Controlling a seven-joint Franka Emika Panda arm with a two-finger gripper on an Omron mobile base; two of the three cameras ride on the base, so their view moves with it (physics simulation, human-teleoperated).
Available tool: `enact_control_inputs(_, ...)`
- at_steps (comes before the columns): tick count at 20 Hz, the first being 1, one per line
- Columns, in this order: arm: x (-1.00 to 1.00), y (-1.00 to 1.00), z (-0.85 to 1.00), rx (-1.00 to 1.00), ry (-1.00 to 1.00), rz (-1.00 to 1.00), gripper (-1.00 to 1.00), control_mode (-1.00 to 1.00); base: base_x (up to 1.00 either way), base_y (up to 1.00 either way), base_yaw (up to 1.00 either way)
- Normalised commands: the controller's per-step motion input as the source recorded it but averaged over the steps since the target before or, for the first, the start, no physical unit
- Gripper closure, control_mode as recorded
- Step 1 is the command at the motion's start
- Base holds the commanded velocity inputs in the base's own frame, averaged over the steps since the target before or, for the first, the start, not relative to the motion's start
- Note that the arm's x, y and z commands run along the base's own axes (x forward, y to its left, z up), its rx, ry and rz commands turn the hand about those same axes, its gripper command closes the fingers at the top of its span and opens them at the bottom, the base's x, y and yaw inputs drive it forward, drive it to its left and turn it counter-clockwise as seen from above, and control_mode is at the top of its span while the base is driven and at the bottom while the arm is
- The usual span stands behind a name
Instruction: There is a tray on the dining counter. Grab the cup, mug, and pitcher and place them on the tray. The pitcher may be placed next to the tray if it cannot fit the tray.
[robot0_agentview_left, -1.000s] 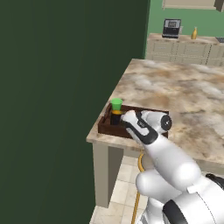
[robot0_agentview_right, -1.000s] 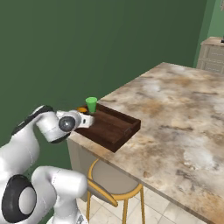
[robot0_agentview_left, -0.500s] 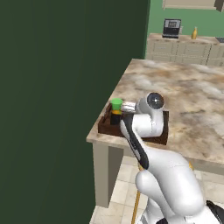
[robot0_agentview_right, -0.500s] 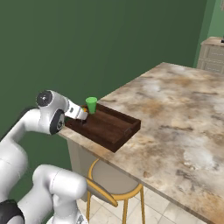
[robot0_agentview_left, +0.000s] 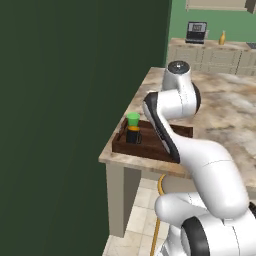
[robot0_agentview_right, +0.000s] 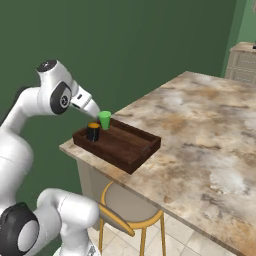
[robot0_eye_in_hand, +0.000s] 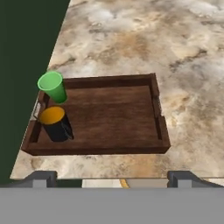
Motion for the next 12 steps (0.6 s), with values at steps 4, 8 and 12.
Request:
enact_control_inputs(4, -0.64, -0.13, 0.12, 0.0, 0.02, 0.05, -1.0, -1.0, 0.0, 0.0, 0.0)
enact_control_inputs(8, -0.67, -0.08, 0.0, 0.03, 0.0, 0.14, -1.0, -1.0, 0.0, 0.0, 0.0)
enact_control_inputs(12, -0.56, -0.06, 0.0, 0.1, 0.0, 0.14, -1.0, -1.0, 0.0, 0.0, 0.0)
